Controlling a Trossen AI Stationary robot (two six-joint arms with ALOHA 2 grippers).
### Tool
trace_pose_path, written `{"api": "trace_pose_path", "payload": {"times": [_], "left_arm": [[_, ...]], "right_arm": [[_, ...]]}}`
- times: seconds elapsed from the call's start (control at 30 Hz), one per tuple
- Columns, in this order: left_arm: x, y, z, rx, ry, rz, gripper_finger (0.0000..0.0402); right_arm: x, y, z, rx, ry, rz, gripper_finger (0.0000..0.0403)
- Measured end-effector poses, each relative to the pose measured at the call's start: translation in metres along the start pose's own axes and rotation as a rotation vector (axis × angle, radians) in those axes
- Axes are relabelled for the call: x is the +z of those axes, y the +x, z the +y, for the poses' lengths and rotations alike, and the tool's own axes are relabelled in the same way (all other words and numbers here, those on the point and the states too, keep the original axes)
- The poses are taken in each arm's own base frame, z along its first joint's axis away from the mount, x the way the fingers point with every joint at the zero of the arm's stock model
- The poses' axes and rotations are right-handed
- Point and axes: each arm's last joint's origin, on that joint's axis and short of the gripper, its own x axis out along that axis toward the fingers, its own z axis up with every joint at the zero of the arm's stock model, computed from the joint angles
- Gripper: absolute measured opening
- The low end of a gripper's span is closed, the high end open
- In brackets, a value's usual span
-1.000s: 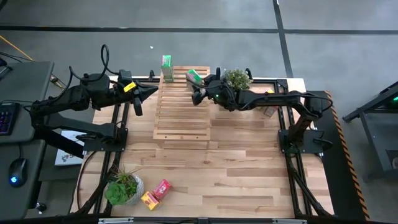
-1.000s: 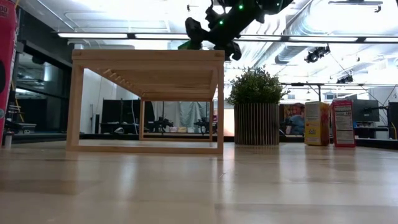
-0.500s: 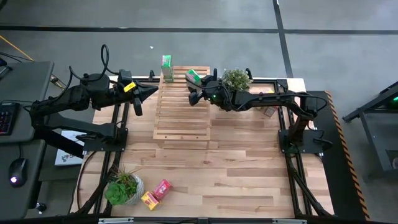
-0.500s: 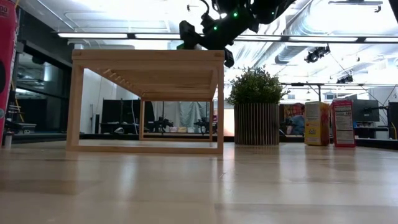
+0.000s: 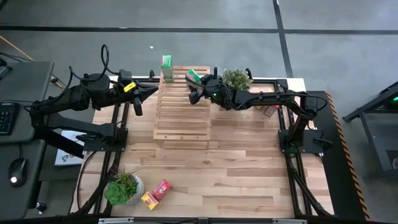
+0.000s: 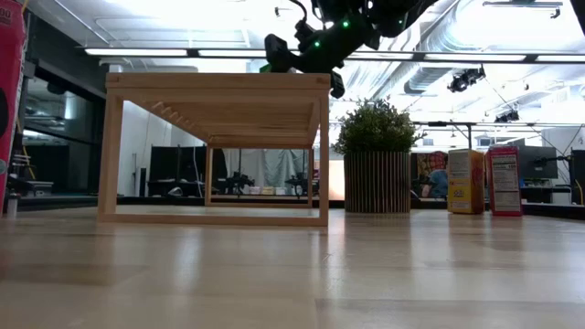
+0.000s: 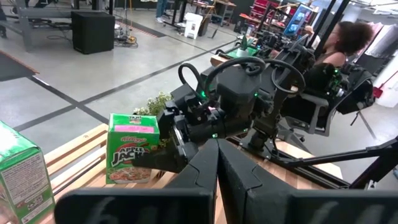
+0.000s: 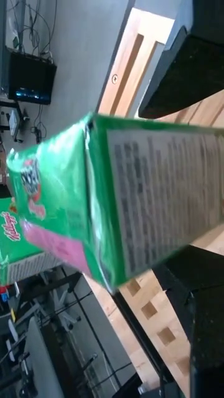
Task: Stack cereal on shelf
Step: Put the green cereal box on the shelf aligned with the other green cereal box
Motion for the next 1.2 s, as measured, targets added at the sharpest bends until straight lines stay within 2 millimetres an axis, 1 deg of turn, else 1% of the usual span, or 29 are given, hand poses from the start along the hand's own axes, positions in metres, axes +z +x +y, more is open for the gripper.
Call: {"api": "trace_pose_path", "payload": {"times": [0.13,0.5,1.2], "left_arm": [[0.0001,-0.0002,0.0,0.0,0.0,0.0,0.0],[0.0001,-0.0001,-0.0001,0.0,-0.003,0.0,0.0],[0.0,0.0,0.0,0.001,-0.001,0.0,0.0]], "right_arm": [[-0.0001,-0.0001,0.0002,0.002,-0.002,0.001,0.0317],[0.0001,0.0,0.0,0.001,-0.002,0.0,0.026],[0.0002,-0.0001,0.0,0.001,0.005,-0.001,0.0191]]}}
